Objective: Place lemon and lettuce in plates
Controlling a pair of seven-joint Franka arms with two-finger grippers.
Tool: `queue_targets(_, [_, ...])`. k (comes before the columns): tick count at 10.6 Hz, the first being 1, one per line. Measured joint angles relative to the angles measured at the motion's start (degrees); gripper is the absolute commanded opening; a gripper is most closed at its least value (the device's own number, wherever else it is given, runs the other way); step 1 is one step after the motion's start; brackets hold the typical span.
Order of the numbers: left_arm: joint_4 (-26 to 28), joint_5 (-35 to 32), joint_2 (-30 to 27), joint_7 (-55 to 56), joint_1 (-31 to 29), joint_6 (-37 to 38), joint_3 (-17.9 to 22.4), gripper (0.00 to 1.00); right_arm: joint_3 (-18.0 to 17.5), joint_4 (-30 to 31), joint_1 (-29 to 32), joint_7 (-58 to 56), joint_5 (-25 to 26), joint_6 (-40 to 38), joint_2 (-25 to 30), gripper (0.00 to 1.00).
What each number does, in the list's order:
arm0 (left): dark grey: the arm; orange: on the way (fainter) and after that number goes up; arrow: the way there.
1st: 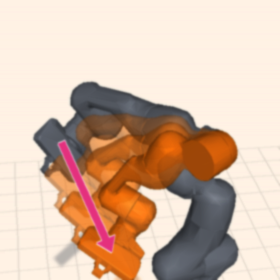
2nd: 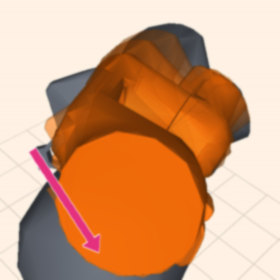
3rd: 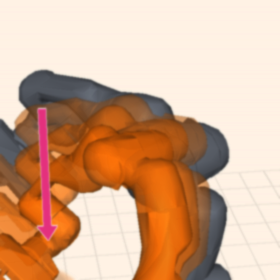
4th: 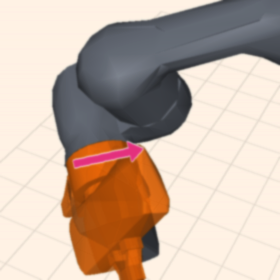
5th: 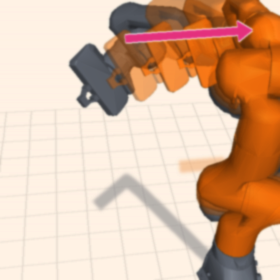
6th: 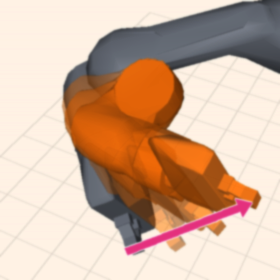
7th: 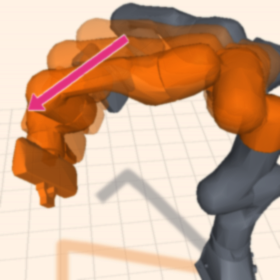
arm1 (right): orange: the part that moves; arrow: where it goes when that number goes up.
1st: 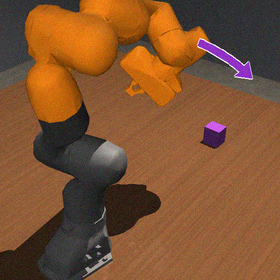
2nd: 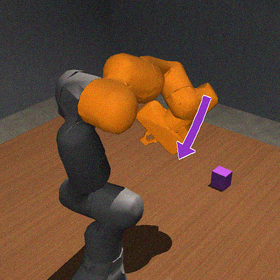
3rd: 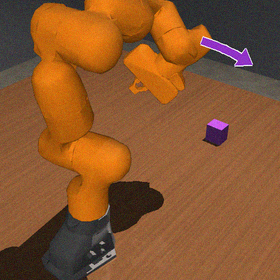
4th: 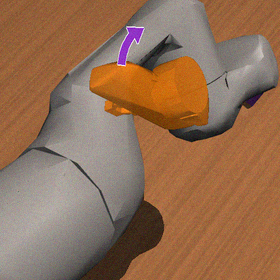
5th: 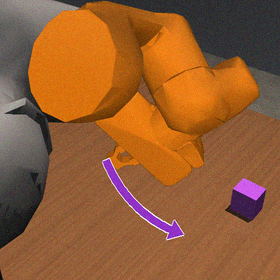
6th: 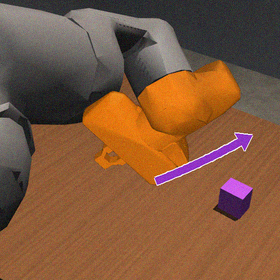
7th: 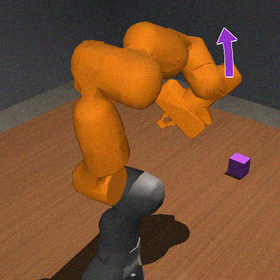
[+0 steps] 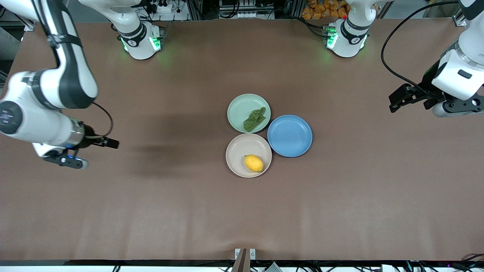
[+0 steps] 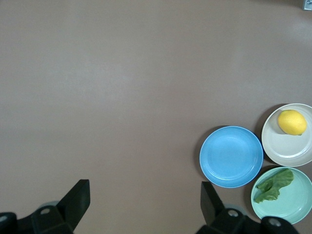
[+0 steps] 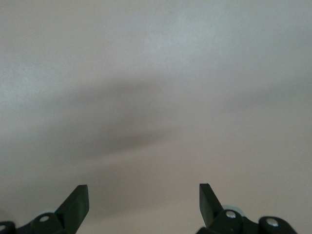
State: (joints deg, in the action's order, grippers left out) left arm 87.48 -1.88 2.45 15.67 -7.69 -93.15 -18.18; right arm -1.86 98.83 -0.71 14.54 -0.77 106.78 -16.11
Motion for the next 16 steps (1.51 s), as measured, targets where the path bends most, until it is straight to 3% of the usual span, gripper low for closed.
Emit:
queue_targets(5, [0.3, 0.0, -0.3, -2.2, 5.6, 0.0, 6.7, 1.00, 4.2, 0.0, 0.4, -8.2, 0.0, -2.4, 5.2, 1.00])
queue_targets(8, [0.3, 0.0, -0.6, -2.2, 6.2, 1.3, 6.9, 1.00, 4.2, -1.8, 0.9, -8.2, 0.0, -9.2, 8.5, 1.00])
queue_targets(12, [0.3, 0.0, -0.7, -2.2, 6.2, 2.0, 6.9, 1.00, 5.4, -10.2, 0.8, -8.4, 0.3, -17.9, 10.7, 1.00])
queue_targets(16, [0.3, 0.0, -0.8, -3.3, 6.3, 2.2, 6.8, 1.00, 5.6, -13.6, 0.8, -8.4, 1.9, -19.9, 13.0, 1.00])
